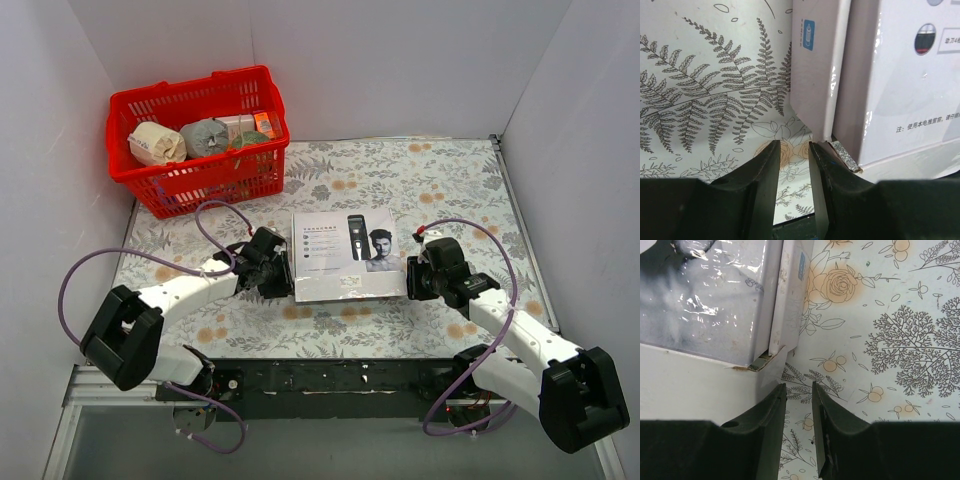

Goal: Sort the hair-cutting tools

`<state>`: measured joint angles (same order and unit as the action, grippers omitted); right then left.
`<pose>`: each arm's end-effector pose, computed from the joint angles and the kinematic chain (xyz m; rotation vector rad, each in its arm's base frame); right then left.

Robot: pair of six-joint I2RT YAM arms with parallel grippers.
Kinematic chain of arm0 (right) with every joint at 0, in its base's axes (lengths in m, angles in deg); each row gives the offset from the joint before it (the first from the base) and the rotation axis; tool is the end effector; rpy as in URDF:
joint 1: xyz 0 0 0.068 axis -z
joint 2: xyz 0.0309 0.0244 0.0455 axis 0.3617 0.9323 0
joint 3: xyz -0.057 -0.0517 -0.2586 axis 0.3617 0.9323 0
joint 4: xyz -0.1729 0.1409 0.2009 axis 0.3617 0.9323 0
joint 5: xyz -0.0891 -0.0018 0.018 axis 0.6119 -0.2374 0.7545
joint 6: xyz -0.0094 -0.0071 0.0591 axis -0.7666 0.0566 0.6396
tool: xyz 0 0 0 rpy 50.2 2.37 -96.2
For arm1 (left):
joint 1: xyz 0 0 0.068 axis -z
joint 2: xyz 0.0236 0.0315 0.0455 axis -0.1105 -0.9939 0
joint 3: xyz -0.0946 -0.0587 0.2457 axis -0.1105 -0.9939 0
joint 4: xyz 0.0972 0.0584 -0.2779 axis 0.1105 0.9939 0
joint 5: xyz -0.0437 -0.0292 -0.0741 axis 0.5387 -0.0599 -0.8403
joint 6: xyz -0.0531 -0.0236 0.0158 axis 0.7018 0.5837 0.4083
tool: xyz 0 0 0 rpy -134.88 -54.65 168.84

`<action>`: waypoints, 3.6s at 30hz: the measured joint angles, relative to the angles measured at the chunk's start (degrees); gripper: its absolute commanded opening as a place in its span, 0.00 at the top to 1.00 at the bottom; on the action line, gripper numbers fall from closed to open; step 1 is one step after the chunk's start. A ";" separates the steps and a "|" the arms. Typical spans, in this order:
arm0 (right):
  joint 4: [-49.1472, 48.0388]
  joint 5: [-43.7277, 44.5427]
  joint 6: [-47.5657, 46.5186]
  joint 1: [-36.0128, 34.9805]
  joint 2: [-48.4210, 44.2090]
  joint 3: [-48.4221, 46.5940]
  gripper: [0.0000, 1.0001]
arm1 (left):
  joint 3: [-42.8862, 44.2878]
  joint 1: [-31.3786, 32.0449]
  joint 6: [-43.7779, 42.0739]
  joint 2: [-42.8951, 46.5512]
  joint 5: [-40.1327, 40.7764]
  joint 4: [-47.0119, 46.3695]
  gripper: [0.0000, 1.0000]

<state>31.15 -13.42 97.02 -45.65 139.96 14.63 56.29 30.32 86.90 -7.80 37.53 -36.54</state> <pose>0.2175 0.0993 0.1568 -0.2027 2.4046 0.3314 0.2308 -0.1752 0.1474 -1.1162 2.6523 -0.6629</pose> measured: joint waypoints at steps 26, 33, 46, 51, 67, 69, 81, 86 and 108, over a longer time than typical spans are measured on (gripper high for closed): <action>-0.50 -0.59 -0.17 0.00 1.14 -0.15 0.64 | -2.89 0.28 -0.50 0.72 -2.99 -1.97 0.71; -0.76 -0.83 -0.15 -0.15 1.44 0.15 0.64 | -2.89 0.50 -0.52 1.22 -1.86 -0.96 0.71; -2.47 -2.12 0.57 -1.14 2.62 1.70 0.64 | -2.89 0.85 -0.48 3.43 1.22 1.73 0.71; -2.58 -1.44 1.75 -1.46 2.91 2.05 0.64 | -2.89 0.94 -0.48 3.43 1.51 1.75 0.71; -1.92 -1.31 2.38 -1.95 2.93 1.84 0.64 | -2.89 0.96 -0.70 3.43 1.73 1.77 0.71; -1.73 -1.46 2.38 -1.95 2.93 1.68 0.64 | -2.89 0.96 -0.81 3.43 1.77 1.79 0.71; -1.25 -4.31 2.45 -1.95 2.82 1.51 0.64 | -2.89 0.96 -1.22 3.43 2.82 2.75 0.71; -0.81 -4.98 2.69 -1.95 2.27 1.51 0.65 | -2.89 0.94 -1.38 3.43 2.99 2.95 0.71; -0.68 -6.84 3.28 -1.95 2.05 1.51 0.65 | -2.89 0.94 -1.86 3.43 3.63 3.41 0.72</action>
<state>30.47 -20.26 100.29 -47.59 142.01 16.14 53.41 31.26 85.04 -4.37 41.16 -33.13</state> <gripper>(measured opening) 0.347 0.283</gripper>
